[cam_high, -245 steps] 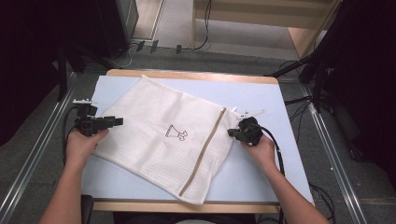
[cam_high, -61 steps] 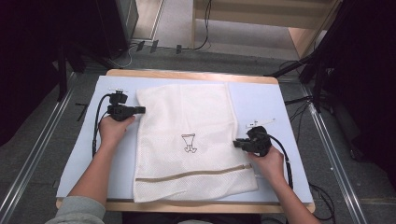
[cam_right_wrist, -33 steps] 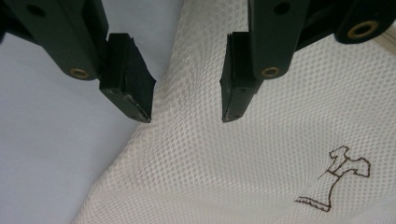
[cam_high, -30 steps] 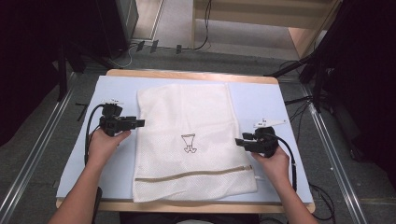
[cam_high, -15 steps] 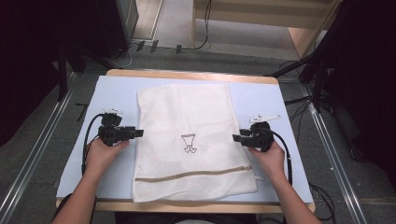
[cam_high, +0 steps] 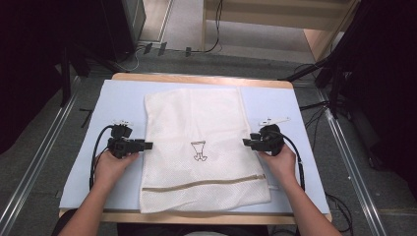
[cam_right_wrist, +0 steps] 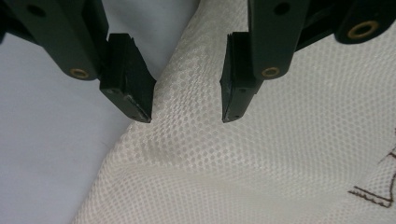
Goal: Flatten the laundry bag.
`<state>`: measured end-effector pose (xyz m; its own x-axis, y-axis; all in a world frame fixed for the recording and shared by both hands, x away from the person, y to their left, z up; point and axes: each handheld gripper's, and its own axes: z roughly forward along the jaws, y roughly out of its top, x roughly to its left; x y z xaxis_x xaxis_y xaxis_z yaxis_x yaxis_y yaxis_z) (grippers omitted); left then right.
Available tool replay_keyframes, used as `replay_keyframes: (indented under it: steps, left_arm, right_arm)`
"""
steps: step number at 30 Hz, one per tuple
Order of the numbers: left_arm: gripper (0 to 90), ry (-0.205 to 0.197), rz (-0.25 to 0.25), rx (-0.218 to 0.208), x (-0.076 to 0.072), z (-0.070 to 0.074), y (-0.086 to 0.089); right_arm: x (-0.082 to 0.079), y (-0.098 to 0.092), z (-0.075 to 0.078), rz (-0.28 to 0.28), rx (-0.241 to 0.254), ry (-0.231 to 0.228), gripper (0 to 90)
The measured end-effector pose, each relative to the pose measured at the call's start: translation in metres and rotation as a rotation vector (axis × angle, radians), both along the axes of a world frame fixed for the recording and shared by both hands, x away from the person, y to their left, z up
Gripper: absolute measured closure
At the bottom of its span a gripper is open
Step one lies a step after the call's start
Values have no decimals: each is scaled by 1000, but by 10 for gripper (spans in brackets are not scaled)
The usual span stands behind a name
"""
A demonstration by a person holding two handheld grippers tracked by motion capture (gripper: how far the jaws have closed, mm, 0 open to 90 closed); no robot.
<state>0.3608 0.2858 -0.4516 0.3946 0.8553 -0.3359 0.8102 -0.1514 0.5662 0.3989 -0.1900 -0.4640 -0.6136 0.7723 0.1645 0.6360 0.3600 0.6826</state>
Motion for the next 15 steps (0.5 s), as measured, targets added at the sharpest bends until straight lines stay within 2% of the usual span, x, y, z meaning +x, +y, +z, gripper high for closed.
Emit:
replay_keyframes:
  steps: [3,4,7,9,10,12,15]
  left_arm:
    - [706,9,-17,-2,0,-2,-4]
    - [751,16,-25,-2,1,-2,-6]
    - [851,30,-49,2,4,-2,-8]
    - [864,31,-61,13,6,1,-7]
    - [866,22,-51,18,6,2,-6]
    - [868,7,-46,17,8,5,-2]
    - [869,-8,-30,13,15,6,0]
  right_arm:
    - [3,-1,-4,-9,-6,38,582]
    - [3,0,-4,-10,-9,38,603]
    - [2,1,-4,-6,-19,42,713]
    - [1,2,-3,-4,-23,53,777]
    - [0,2,-2,-5,-25,54,804]
    - [0,0,0,-2,-16,43,830]
    - [2,-1,-1,-7,4,53,844]
